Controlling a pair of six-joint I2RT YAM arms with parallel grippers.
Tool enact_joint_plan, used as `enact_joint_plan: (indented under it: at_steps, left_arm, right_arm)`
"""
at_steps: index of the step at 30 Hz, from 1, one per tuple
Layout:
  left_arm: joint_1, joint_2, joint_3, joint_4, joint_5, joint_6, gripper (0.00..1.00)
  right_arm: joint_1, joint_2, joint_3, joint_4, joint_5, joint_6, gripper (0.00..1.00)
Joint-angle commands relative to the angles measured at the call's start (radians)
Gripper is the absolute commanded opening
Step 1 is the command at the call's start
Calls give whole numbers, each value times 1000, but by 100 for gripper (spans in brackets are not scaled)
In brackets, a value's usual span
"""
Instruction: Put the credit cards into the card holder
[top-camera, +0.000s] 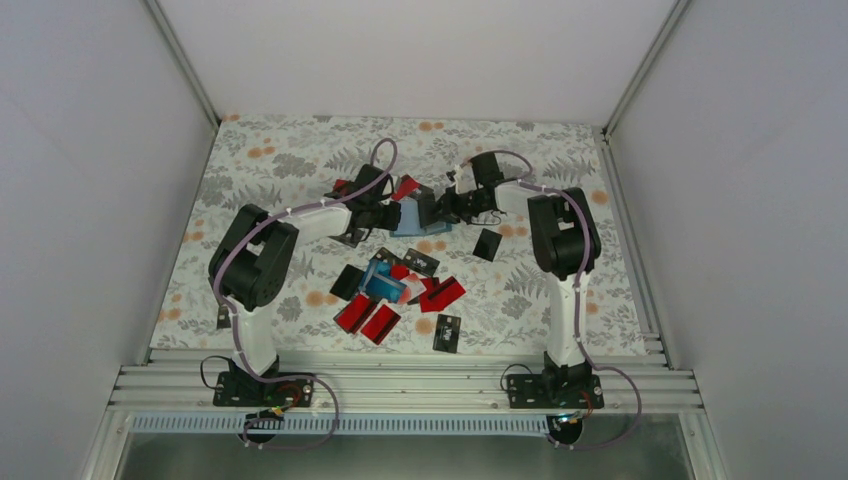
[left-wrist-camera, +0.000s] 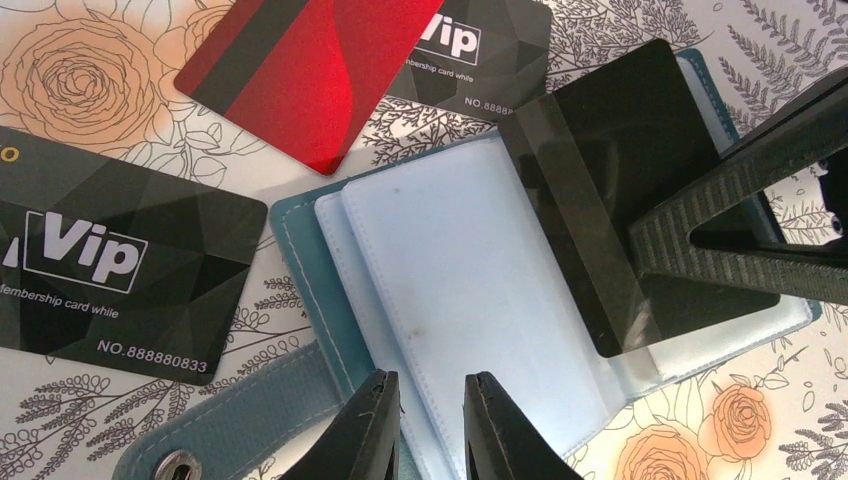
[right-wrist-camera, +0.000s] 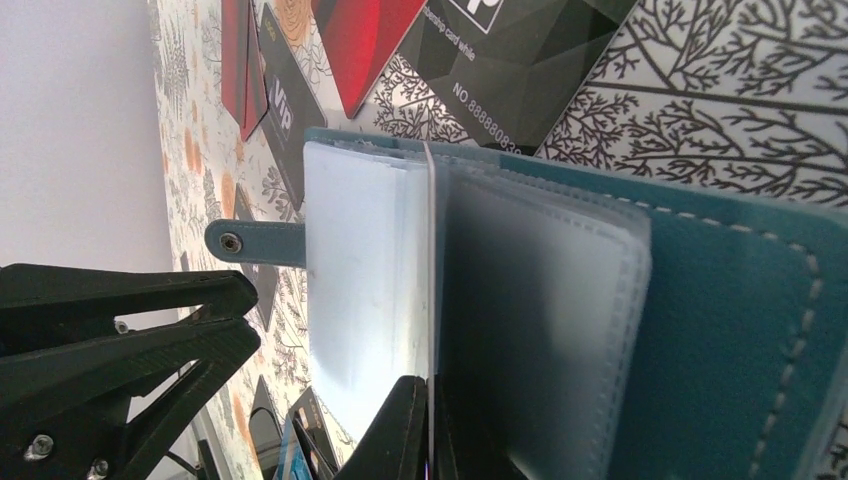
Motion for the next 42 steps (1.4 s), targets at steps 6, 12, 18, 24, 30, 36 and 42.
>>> enact_joint_plan:
  at_steps: [6, 12, 18, 24, 30, 36, 42]
  left_arm:
    - [9, 26, -37, 14, -27, -31, 18]
    - [14, 46, -43, -8, -57, -50, 19]
    - [16, 64, -56, 5, -48, -53, 20]
    - [16, 65, -67, 14, -43, -54, 19]
    - [16, 65, -74, 17, -40, -53, 19]
    - [16, 68, -73, 15, -37, -49, 19]
    - [16, 69, -68, 10, -32, -47, 19]
  right_arm:
    - [-5, 40, 20, 8, -54, 22, 4]
    - [-4, 45, 25, 6, -82, 28, 4]
    - [-2, 60, 29, 3, -119, 38, 4]
    - [3, 69, 36, 6, -121, 41, 4]
    - [13, 78, 47, 9, -128, 47, 4]
    - [17, 79, 57, 2, -138, 43, 4]
    - [24, 84, 62, 2, -137, 42, 4]
